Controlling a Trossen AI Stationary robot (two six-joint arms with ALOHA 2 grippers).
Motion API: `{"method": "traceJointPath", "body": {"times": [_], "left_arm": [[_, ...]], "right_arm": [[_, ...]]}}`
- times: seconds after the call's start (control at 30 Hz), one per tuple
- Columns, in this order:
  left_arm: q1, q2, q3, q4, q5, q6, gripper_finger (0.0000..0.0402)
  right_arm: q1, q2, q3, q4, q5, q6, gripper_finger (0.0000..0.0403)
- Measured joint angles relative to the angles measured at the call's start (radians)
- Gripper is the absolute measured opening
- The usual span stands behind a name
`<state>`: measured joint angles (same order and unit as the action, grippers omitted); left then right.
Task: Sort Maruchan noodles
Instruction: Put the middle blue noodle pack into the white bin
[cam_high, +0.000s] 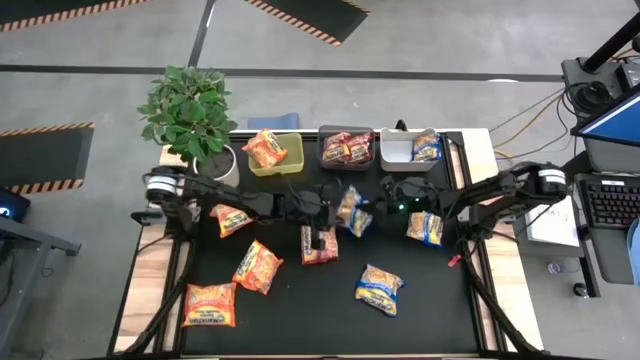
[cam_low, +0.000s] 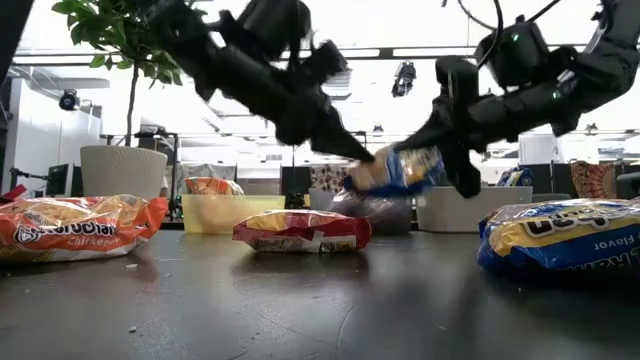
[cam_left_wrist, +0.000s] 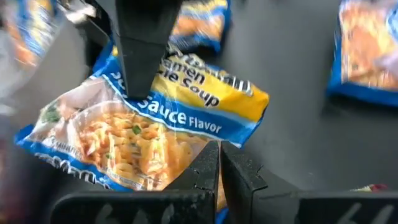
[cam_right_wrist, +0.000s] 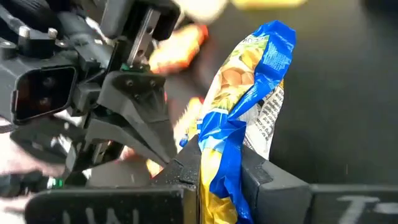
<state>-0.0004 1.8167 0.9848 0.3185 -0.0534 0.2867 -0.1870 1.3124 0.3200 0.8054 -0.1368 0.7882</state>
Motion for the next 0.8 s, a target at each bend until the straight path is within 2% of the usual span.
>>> {"method": "traceJointPath", "body": {"times": [0.17,0.27,0.37,0.47,0.57,0.63,0.7,0.8], "left_arm": [[0.012,-0.146,-0.018,-0.04,0.009,0.032,0.0],[0.012,-0.232,-0.037,-0.036,0.009,0.037,0.0],[0.012,-0.301,-0.059,-0.028,0.009,0.024,0.0],[0.012,-0.348,-0.072,-0.027,0.009,0.017,0.0],[0.012,-0.37,-0.075,-0.021,0.009,0.016,0.0],[0.012,-0.373,-0.075,-0.022,0.009,0.016,0.0],[0.012,-0.371,-0.075,-0.012,0.009,0.019,0.0],[0.015,-0.362,-0.075,0.001,0.009,0.022,0.0]], "right_arm": [[-0.03,-0.147,0.029,-0.032,0.122,-0.086,0.0038],[-0.06,-0.246,0.087,-0.192,0.223,-0.163,0.0038],[-0.091,-0.331,0.185,-0.465,0.381,-0.246,0.0038],[-0.124,-0.371,0.308,-0.806,0.617,-0.315,0.0038],[-0.159,-0.363,0.425,-1.119,0.859,-0.31,0.0038],[-0.188,-0.343,0.485,-1.287,0.965,-0.247,0.0038],[-0.221,-0.321,0.513,-1.378,0.982,-0.188,0.0038],[-0.252,-0.28,0.511,-1.394,0.968,-0.154,0.0038]]}}
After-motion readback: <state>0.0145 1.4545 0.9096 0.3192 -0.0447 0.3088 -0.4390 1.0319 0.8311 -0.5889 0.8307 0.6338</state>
